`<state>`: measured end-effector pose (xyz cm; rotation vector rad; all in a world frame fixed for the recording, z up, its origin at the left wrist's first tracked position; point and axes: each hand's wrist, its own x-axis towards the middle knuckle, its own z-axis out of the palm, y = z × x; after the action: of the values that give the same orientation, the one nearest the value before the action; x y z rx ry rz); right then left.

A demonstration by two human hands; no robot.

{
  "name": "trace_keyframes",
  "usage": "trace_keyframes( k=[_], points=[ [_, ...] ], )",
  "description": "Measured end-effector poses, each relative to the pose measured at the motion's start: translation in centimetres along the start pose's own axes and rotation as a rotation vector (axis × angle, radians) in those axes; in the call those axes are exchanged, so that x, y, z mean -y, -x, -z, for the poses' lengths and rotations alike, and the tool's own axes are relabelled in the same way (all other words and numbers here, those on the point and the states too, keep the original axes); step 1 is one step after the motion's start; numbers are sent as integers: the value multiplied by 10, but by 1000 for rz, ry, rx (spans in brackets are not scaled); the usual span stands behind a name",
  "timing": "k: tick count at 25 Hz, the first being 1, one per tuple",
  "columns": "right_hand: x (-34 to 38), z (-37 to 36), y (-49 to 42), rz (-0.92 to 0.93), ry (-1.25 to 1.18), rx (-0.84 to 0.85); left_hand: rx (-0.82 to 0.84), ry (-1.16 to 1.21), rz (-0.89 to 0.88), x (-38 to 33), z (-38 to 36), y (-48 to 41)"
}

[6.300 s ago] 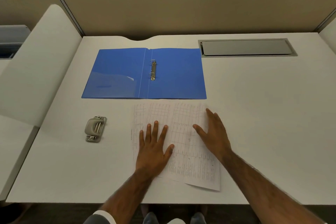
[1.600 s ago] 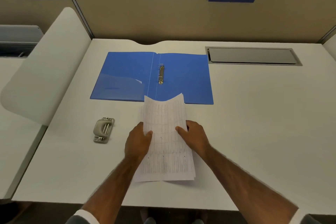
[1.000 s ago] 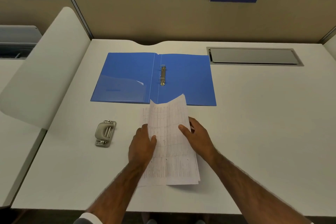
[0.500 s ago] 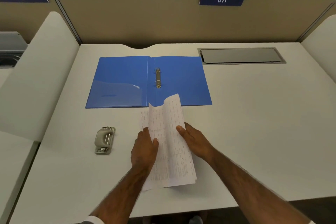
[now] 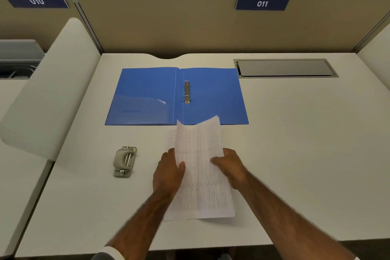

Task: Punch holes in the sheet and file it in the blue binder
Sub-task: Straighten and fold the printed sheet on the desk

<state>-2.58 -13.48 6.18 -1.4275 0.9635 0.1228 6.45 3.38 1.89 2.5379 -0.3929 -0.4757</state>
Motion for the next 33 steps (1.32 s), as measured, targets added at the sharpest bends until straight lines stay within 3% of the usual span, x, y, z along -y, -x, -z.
trace_keyframes(
  k=[2, 4, 6, 8, 10, 14, 17, 20, 27, 33],
  points=[
    [2, 6, 4, 62, -3, 19, -85, -21, -33, 1, 6, -3],
    [10, 22, 11, 107, -73, 58, -116, 218, -22, 2, 19, -8],
    [18, 45, 17, 161, -175, 91, 101, 735, 25, -3, 37, -10],
    [33, 64, 25, 235, -256, 106, 360, 1029, 18, -13, 54, -14],
    [51, 76, 34, 347, -247, 81, 384, 1029, -85, -35, 69, -15],
    [79, 88, 45, 555, -112, -48, 159, 983, -363, -85, 96, -6],
    [88, 90, 49, 641, -148, -25, 46, 945, -472, -98, 109, 1],
    [83, 87, 44, 633, -157, 20, 30, 901, -443, -100, 101, 3],
    [68, 74, 34, 541, -86, -159, -41, 938, -289, -102, 77, -1],
    [58, 71, 31, 502, -37, -129, 8, 921, -216, -100, 64, -1]
  ],
)
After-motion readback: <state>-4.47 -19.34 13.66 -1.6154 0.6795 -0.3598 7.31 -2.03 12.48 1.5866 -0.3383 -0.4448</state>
